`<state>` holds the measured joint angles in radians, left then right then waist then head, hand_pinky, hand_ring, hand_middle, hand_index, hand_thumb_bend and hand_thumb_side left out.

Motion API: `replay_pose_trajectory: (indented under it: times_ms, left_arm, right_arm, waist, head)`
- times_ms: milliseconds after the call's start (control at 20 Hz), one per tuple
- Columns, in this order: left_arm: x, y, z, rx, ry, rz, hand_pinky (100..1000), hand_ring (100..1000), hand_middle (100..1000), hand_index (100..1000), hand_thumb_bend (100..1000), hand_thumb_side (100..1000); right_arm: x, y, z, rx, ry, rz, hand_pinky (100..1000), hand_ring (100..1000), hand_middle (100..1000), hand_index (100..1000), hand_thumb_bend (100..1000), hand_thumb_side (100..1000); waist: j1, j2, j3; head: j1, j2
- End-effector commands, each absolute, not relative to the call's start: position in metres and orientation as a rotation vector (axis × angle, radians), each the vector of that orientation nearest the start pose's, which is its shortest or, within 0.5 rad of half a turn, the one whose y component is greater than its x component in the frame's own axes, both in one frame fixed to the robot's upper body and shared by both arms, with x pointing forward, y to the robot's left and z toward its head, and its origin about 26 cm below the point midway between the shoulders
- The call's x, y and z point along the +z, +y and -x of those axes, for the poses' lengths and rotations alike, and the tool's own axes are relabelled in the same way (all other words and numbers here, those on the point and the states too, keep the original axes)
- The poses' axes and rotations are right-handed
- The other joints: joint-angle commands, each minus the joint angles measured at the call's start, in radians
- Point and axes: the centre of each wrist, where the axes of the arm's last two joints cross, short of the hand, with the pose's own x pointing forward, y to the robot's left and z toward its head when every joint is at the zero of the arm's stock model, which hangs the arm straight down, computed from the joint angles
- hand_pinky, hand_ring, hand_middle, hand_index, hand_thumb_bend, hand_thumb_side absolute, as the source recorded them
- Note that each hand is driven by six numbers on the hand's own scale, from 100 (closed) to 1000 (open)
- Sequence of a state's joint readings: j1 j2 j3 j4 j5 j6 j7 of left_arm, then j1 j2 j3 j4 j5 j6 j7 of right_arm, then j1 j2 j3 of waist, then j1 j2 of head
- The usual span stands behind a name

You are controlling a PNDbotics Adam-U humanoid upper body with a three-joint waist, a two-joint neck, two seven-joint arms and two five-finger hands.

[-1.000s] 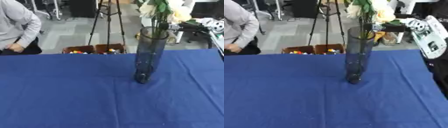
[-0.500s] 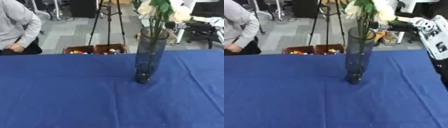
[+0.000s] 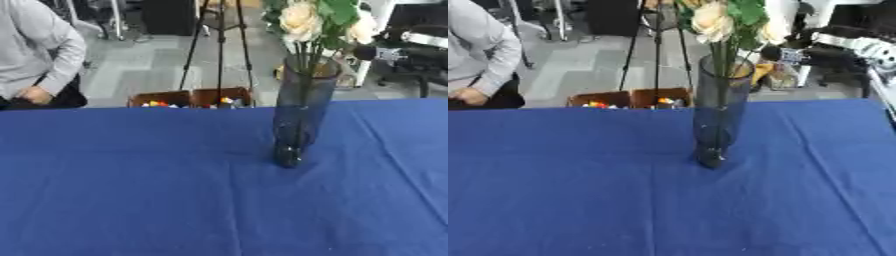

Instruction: Arrange flowers into the vase.

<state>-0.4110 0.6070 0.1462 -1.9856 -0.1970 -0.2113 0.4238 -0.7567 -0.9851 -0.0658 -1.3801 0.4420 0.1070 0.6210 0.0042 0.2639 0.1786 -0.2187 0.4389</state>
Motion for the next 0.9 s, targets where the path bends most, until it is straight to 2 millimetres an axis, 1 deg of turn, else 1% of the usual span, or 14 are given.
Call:
replay_pose_trajectory:
  times_ms: [50, 350, 550, 650, 750, 900]
  left_arm:
    - [0.289, 0.325, -0.292, 0.238, 3.213, 1.071, 596, 840, 816, 855, 100, 1000]
    - [0.288, 0.326, -0.292, 0.229, 3.211, 1.078, 596, 840, 817, 855, 100, 1000]
    - [0.287, 0.327, -0.292, 0.216, 3.211, 1.084, 596, 839, 816, 854, 100, 1000]
    - [0.287, 0.327, -0.292, 0.21, 3.211, 1.085, 595, 839, 816, 854, 100, 1000]
    - [0.287, 0.327, -0.292, 0.206, 3.21, 1.086, 595, 839, 816, 854, 100, 1000]
    - [0.287, 0.327, -0.292, 0.204, 3.21, 1.085, 595, 839, 816, 854, 100, 1000]
  right_arm:
    - [0.384, -0.433, -0.338, 1.082, -1.413, 1.104, 993, 1000, 1000, 1000, 758, 1000]
    - [0.383, -0.435, -0.326, 1.073, -1.414, 1.146, 991, 1000, 1000, 1000, 755, 1000]
    - [0.388, -0.429, -0.313, 1.039, -1.481, 1.197, 969, 988, 980, 991, 688, 1000]
    - [0.392, -0.424, -0.306, 0.998, -1.536, 1.223, 936, 951, 942, 969, 587, 1000]
    - [0.396, -0.418, -0.3, 0.952, -1.581, 1.248, 936, 951, 942, 969, 587, 1000]
    - [0.394, -0.411, -0.298, 0.911, -1.606, 1.264, 936, 951, 942, 969, 587, 1000]
  waist:
    - [0.006, -0.037, 0.0]
    - [0.009, -0.038, -0.008]
    - [0.01, -0.036, -0.013]
    - [0.011, -0.035, -0.015]
    - [0.011, -0.034, -0.016]
    - [0.011, -0.033, -0.015]
  head:
    - [0.005, 0.002]
    - [0.016, 0.011]
    - [0.029, 0.016]
    - [0.033, 0.018]
    - [0.035, 0.019]
    - [0.034, 0.019]
